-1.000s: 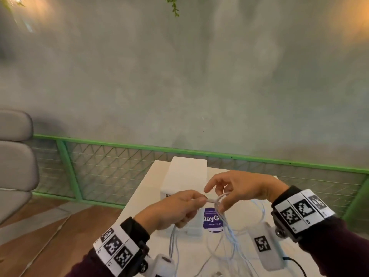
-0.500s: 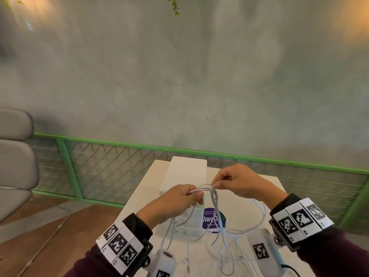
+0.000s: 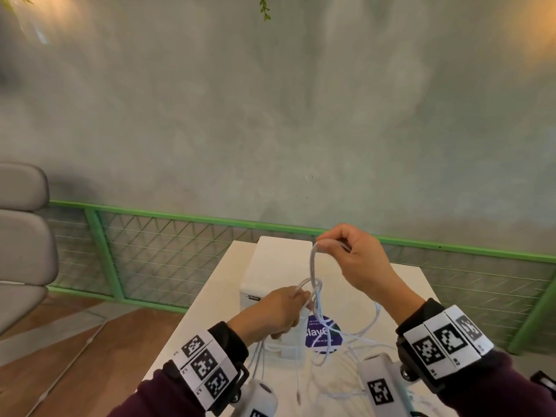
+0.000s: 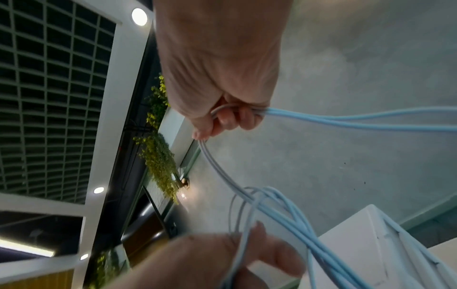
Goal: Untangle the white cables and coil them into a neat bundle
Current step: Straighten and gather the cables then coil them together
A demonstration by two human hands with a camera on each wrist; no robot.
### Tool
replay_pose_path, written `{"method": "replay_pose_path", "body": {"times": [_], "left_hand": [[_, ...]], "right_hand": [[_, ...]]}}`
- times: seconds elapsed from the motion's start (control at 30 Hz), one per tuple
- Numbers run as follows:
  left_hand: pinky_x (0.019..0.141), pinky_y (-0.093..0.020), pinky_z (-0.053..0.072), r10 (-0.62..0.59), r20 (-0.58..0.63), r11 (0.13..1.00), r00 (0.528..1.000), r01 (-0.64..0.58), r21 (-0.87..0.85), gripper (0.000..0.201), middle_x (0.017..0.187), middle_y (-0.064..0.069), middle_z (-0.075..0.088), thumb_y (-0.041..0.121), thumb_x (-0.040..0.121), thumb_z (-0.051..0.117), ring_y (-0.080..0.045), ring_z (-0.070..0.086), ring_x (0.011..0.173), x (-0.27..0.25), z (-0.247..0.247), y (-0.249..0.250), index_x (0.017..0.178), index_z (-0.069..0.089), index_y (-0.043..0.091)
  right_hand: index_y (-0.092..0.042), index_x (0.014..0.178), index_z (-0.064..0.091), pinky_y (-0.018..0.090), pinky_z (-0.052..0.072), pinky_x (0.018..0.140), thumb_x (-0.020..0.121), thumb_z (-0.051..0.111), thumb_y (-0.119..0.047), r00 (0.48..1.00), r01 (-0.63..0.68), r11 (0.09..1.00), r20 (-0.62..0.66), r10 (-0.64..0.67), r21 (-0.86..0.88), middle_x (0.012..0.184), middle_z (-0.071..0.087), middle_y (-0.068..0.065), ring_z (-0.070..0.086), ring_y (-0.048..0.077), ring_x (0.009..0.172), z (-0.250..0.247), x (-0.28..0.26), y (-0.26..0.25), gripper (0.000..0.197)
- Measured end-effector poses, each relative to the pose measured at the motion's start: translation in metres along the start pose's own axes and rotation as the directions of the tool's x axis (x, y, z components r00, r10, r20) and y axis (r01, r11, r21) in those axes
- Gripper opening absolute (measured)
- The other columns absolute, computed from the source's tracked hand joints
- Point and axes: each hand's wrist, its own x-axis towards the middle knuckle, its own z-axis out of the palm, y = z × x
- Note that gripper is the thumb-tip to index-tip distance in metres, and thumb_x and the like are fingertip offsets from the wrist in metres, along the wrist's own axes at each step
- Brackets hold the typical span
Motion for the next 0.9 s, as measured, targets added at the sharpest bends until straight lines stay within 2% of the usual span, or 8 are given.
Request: {"method": "replay_pose_path", "body": {"times": [0.07, 0.17, 0.33, 0.5, 0.6, 0.7, 0.83, 0.9], "left_hand": [[0.038, -0.018, 0.023, 0.011, 0.041, 0.999, 0.999, -0.013, 0.044, 0.031, 0.058, 0.0, 0.037, 0.028, 0.102, 0.027, -0.008, 0.026, 0.038, 0.003, -0.005, -0.006, 0.089, 0.054, 0.022], [0.038, -0.018, 0.023, 0.017, 0.068, 0.989, 0.998, -0.027, 0.144, 0.03, 0.057, 0.002, 0.035, 0.027, 0.102, 0.029, -0.008, 0.024, 0.04, 0.002, -0.02, -0.013, 0.105, 0.057, 0.02], [0.04, -0.019, 0.024, 0.015, 0.014, 0.981, 1.0, -0.018, 0.191, 0.031, 0.056, 0.005, 0.034, 0.03, 0.102, 0.031, -0.007, 0.025, 0.041, -0.002, -0.062, -0.019, 0.112, 0.06, 0.025], [0.038, -0.017, 0.017, 0.08, 0.05, 0.981, 0.996, -0.07, -0.181, 0.029, 0.049, 0.01, 0.026, 0.031, 0.099, 0.039, -0.007, 0.018, 0.042, -0.003, -0.09, -0.008, 0.105, 0.066, 0.021], [0.038, -0.015, 0.013, 0.132, 0.068, 0.948, 0.989, -0.106, -0.302, 0.027, 0.048, 0.009, 0.022, 0.028, 0.099, 0.04, -0.006, 0.017, 0.04, -0.002, -0.086, 0.003, 0.103, 0.066, 0.026], [0.039, -0.015, 0.014, 0.155, 0.088, 0.948, 0.984, -0.123, -0.294, 0.023, 0.046, 0.009, 0.021, 0.024, 0.099, 0.042, -0.007, 0.017, 0.04, -0.002, -0.078, 0.011, 0.096, 0.065, 0.022], [0.039, -0.016, 0.014, 0.167, 0.042, 0.953, 0.985, -0.15, -0.264, 0.027, 0.045, 0.009, 0.021, 0.021, 0.098, 0.044, -0.009, 0.015, 0.041, 0.001, -0.076, 0.016, 0.076, 0.06, 0.019], [0.038, -0.016, 0.013, 0.162, -0.005, 0.953, 0.987, -0.158, -0.258, 0.028, 0.044, 0.009, 0.021, 0.021, 0.098, 0.045, -0.008, 0.014, 0.04, 0.001, -0.079, 0.017, 0.073, 0.057, 0.017]], "right_hand": [[-0.028, 0.07, 0.057, 0.005, 0.041, 0.057, 0.087, 0.061, -0.015, 0.997, -0.004, 1.0, -0.08, 0.003, -0.018, 0.071, 0.058, -0.014, 0.054, -0.008, 0.061, -0.007, 0.006, 0.0, 0.022], [-0.023, 0.077, 0.06, 0.004, 0.038, 0.055, 0.087, 0.06, -0.018, 0.977, 0.008, 0.995, -0.213, -0.028, -0.095, 0.068, 0.055, -0.017, 0.05, -0.015, 0.056, -0.029, 0.016, 0.001, 0.011], [-0.018, 0.08, 0.074, 0.002, 0.036, 0.063, 0.079, 0.07, -0.027, 0.935, 0.047, 0.932, -0.313, -0.167, -0.359, 0.074, 0.063, -0.004, 0.054, 0.001, 0.073, -0.073, 0.026, 0.006, 0.01], [-0.017, 0.076, 0.066, 0.017, 0.034, 0.058, 0.081, 0.067, -0.035, 0.929, -0.016, 0.927, -0.35, -0.125, -0.374, 0.069, 0.062, 0.007, 0.054, 0.02, 0.069, -0.083, 0.033, 0.013, 0.018], [-0.017, 0.079, 0.062, 0.023, 0.034, 0.057, 0.086, 0.06, -0.032, 0.967, -0.057, 0.944, -0.255, -0.03, -0.326, 0.066, 0.054, 0.005, 0.047, 0.022, 0.067, -0.073, 0.038, 0.018, 0.017], [-0.021, 0.087, 0.062, 0.028, 0.033, 0.06, 0.088, 0.058, -0.03, 0.997, -0.065, 0.905, -0.058, 0.044, -0.421, 0.073, 0.057, 0.002, 0.05, 0.019, 0.071, -0.056, 0.036, 0.022, 0.01], [-0.027, 0.102, 0.056, 0.014, 0.036, 0.056, 0.084, 0.064, -0.03, 0.978, -0.026, 0.884, 0.17, 0.119, -0.466, 0.071, 0.055, -0.007, 0.049, 0.004, 0.063, -0.041, 0.03, 0.022, 0.02], [-0.029, 0.103, 0.058, 0.017, 0.037, 0.06, 0.082, 0.067, -0.03, 0.948, -0.016, 0.883, 0.273, 0.162, -0.469, 0.073, 0.055, -0.007, 0.049, 0.004, 0.066, -0.036, 0.027, 0.022, 0.023]]}}
